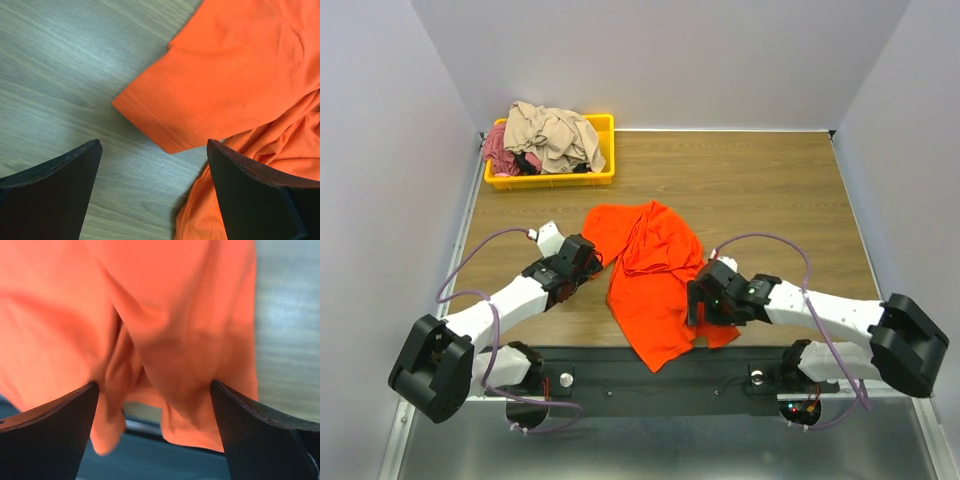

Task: Fold and stack the t-shirts
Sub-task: Flatten out the tshirt

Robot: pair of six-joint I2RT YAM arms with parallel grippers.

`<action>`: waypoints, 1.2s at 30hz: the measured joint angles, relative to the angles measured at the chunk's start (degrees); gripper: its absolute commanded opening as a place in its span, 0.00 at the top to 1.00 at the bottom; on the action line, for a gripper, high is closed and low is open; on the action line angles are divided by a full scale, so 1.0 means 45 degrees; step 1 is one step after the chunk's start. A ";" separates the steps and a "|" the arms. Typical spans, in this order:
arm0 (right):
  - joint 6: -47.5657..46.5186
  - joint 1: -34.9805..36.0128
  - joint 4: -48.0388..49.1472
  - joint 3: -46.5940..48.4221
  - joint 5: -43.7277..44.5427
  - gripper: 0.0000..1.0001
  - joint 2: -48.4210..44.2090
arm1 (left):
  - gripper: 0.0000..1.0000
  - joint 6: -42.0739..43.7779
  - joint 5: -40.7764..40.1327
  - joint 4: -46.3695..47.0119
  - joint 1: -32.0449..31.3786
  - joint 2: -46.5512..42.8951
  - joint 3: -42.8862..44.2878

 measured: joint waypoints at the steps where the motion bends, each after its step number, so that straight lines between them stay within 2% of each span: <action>1: 0.0355 0.0141 -0.0049 0.0296 0.0335 0.00 0.0481 | 0.01 -0.0010 0.0000 0.0010 0.0049 -0.0029 -0.0058; 8: 0.1647 -0.0126 -0.0005 0.1608 0.2419 0.00 0.2453 | 0.01 0.0049 -0.0010 0.0146 0.0699 -0.0515 -0.0204; 15: 0.0889 -0.4197 0.0296 0.2569 0.4532 0.00 0.4002 | 0.01 0.0233 0.0233 0.0699 0.1190 -0.0913 -0.0529; 22: -0.0627 -0.6348 0.0554 0.5255 0.5552 0.00 0.6538 | 0.01 0.0418 0.0884 0.1073 0.1243 -0.0719 -0.0753; 25: -0.1642 -0.6907 0.0471 0.6120 0.5639 0.00 0.7004 | 0.01 0.0442 0.1059 0.1195 0.1243 -0.0670 -0.0777; 29: -0.2594 -0.7048 0.0423 0.6314 0.5076 0.00 0.6348 | 0.02 0.0578 0.1394 0.1574 0.1243 -0.0670 -0.0971; 32: -0.3060 -0.6980 0.0447 0.5537 0.4153 0.00 0.4313 | 0.02 0.0665 0.1826 0.1899 0.1243 -0.0568 -0.1132; 35: -0.3138 -0.6829 0.0612 0.4085 0.3201 0.00 0.2074 | 0.12 0.0767 0.2361 0.2385 0.1239 -0.0165 -0.1234; 36: -0.3138 -0.6815 0.0636 0.3803 0.3075 0.00 0.1797 | 0.12 0.0826 0.2521 0.2569 0.1229 0.0053 -0.1234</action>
